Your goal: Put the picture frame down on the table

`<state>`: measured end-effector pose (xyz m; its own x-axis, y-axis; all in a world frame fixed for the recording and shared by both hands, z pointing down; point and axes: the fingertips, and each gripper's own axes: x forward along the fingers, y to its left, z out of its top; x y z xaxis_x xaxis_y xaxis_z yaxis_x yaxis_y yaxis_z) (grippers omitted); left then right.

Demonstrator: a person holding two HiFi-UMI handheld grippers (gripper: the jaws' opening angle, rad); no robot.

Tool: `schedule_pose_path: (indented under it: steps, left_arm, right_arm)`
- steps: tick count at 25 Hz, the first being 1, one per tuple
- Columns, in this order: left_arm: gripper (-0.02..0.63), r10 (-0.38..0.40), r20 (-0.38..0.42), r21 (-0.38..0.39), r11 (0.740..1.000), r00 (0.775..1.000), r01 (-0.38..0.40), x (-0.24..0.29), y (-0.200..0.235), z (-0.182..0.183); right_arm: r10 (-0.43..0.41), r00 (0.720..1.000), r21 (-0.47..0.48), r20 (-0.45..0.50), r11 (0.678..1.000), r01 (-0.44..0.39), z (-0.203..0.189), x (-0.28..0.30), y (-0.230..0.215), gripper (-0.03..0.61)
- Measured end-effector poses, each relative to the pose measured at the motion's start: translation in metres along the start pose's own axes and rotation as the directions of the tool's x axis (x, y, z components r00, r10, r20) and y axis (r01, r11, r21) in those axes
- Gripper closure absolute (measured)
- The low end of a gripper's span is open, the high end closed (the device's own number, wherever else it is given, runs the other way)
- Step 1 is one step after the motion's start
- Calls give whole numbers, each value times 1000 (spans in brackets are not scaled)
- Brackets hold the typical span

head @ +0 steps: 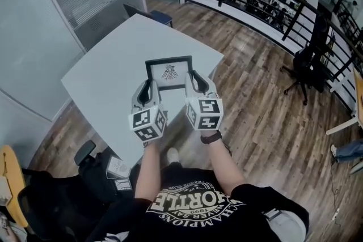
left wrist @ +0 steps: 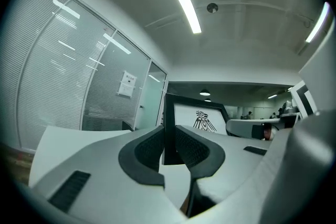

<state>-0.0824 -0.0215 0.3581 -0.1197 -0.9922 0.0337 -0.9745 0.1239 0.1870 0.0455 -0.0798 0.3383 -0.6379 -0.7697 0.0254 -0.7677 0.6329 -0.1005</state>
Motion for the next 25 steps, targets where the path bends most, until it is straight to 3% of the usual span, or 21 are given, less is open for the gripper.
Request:
schedule_pose_path:
  steps: [10,17,25]
  left_arm:
    - [545,10,-35,-15,1000,999,-11,99,94,3]
    - [545,27,-128,-62,997,991,-35,146,149,-28]
    - [545,67,-242,-73,994,968,-87,210,175,-85]
  right_arm:
    - [3,999,6,-42,1000,-3,-19,136,23,511]
    - [2,989,0,-146,1000,-2,-59,206,34,511]
    - [25,963,29,-267,999,-18,-122,275,6,512]
